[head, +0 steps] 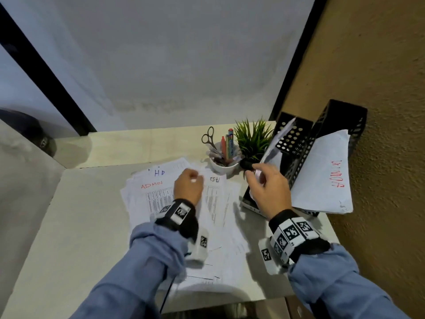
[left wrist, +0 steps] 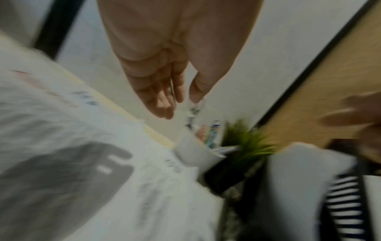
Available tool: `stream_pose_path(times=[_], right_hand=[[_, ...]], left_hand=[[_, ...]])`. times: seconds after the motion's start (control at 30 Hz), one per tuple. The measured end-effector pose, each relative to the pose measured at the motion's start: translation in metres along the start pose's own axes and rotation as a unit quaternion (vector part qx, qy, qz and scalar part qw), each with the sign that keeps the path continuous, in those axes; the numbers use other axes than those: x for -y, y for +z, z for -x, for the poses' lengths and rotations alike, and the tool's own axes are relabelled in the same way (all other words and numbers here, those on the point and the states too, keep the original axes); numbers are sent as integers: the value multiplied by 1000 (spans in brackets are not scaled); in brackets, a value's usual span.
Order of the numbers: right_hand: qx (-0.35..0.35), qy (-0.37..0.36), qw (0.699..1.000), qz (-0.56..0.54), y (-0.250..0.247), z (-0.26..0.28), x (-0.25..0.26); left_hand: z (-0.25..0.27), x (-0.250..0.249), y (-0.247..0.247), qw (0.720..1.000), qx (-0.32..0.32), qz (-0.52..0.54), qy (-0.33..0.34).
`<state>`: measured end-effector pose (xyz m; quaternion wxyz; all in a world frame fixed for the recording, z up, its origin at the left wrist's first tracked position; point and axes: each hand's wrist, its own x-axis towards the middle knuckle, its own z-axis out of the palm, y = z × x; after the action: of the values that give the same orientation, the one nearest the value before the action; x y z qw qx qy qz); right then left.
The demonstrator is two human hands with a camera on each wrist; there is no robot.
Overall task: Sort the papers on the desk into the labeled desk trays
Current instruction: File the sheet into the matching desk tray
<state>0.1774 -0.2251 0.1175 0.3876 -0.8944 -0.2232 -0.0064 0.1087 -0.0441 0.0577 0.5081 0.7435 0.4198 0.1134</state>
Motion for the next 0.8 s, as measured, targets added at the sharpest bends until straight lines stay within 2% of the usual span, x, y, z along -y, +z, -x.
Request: stream_pose_path(times=[0.07, 0.13, 0.2, 0.27, 0.37, 0.53, 0.7, 0.8], right_hand=[[38, -46, 998, -26, 17, 16, 3], [106, -37, 994, -13, 42, 30, 1], [173, 33, 984, -11, 70, 43, -7], [222, 120, 967, -25, 95, 54, -16], [254, 177, 951, -20, 123, 67, -21], [247, 229, 941, -10, 148, 78, -25], [259, 271, 922, -92, 148, 81, -21], [244, 346, 886, -192, 145, 83, -29]], left_hand=[[-4, 43, -24, 991, -38, -91, -85], [-1, 76, -44, 970, -46, -168, -172], [7, 96, -56, 947, -39, -221, -229], [16, 109, -63, 936, -39, -239, -256], [21, 122, -68, 933, -55, -230, -271], [19, 132, -75, 936, -62, -190, -289], [25, 145, -77, 947, -37, -160, -275], [26, 153, -78, 964, -85, -131, -218]])
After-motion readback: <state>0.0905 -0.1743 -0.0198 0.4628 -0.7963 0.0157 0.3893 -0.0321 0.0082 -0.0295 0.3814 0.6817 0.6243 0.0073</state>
